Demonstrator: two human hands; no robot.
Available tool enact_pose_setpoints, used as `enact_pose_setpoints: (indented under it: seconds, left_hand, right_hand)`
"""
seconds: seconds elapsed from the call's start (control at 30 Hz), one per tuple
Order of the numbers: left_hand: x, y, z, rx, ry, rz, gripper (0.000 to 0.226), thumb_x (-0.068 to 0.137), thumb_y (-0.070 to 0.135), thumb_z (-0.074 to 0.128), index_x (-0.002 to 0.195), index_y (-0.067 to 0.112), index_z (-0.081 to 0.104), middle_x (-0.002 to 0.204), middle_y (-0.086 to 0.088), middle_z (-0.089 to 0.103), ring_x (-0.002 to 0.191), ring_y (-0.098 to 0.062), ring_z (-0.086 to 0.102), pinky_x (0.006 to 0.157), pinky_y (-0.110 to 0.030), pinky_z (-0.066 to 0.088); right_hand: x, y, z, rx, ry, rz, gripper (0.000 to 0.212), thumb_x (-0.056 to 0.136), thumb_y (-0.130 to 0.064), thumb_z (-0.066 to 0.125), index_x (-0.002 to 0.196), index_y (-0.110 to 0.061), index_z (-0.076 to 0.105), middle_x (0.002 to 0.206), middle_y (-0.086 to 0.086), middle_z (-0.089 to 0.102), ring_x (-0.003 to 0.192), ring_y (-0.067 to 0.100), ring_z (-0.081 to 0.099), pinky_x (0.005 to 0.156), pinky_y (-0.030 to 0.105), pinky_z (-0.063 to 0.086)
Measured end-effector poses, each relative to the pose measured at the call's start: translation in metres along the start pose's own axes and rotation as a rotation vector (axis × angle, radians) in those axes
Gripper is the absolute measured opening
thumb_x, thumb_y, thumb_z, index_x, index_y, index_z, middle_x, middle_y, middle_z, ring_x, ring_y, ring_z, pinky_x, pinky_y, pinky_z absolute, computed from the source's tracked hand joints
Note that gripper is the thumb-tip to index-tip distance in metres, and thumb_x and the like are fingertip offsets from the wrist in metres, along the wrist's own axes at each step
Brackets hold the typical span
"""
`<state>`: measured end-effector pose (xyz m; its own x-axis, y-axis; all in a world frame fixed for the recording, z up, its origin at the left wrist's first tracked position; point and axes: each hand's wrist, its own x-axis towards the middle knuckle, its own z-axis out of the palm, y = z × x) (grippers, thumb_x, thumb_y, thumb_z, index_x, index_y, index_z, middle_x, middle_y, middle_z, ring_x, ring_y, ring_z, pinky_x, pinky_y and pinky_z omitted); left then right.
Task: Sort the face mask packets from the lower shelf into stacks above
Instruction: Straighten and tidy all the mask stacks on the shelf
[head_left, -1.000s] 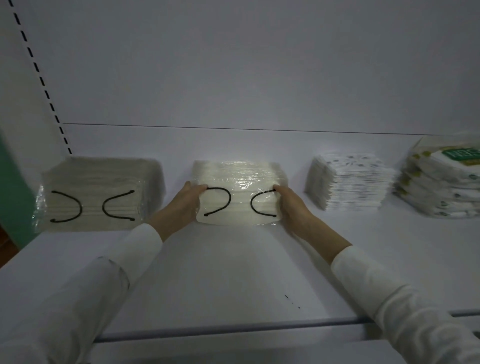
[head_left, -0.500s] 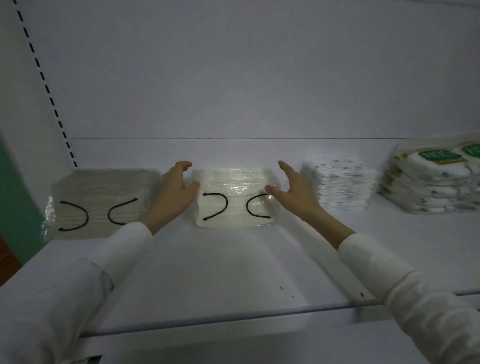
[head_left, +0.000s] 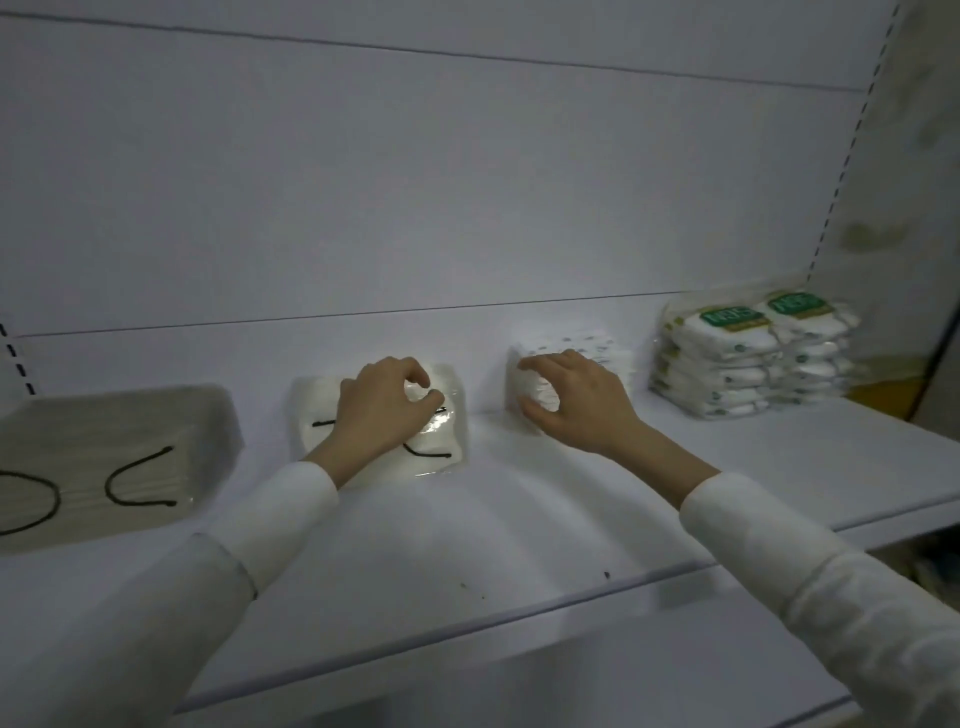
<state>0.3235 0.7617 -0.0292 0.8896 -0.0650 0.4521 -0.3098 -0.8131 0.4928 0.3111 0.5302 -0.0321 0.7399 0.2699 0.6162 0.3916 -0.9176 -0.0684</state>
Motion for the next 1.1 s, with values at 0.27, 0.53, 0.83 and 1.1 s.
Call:
enact_pose_setpoints:
  seconds: [0.27,0.53,0.83,1.1]
  left_hand:
    - [0.012,0.073,0.064,0.052,-0.053,0.057,0.026,0.082,0.039,0.061,0.103,0.024,0.061,0.107,0.007,0.063,0.100,-0.017,0.059,0.089,-0.036,0.046]
    - [0.018,0.154,0.139,0.358,0.084,0.270,0.057,0.074,0.048,0.031,0.099,0.010,0.064,0.106,-0.006,0.062,0.098,-0.030,0.056,0.074,-0.035,0.039]
    - [0.034,0.199,0.178,0.304,0.110,0.114,0.027,0.086,0.031,0.059,0.106,0.012,0.062,0.123,-0.004,0.055,0.115,-0.026,0.047,0.087,-0.037,0.040]
    - [0.049,0.167,0.149,0.349,0.138,0.030,0.026,0.089,0.030,0.057,0.106,0.010,0.062,0.125,-0.008,0.053,0.115,-0.027,0.046,0.085,-0.037,0.040]
  right_hand:
    - [-0.016,0.094,-0.025,-0.067,-0.070,-0.058,0.047,0.089,-0.039,0.054,0.132,-0.019,0.050,0.123,0.001,0.061,0.115,0.022,0.052,0.082,0.035,0.045]
    - [-0.035,0.196,-0.052,0.019,-0.056,-0.131,0.046,0.088,-0.038,0.056,0.129,-0.017,0.053,0.119,0.002,0.064,0.108,0.022,0.058,0.081,0.037,0.049]
    - [-0.047,0.258,-0.058,0.019,0.090,-0.122,0.037,0.079,-0.029,0.055,0.108,-0.007,0.066,0.099,0.008,0.070,0.089,0.030,0.064,0.076,0.035,0.048]
    - [-0.019,0.252,-0.041,0.064,0.112,-0.136,0.031,0.087,-0.020,0.054,0.113,-0.005,0.063,0.106,0.012,0.068,0.094,0.032,0.062,0.074,0.035,0.049]
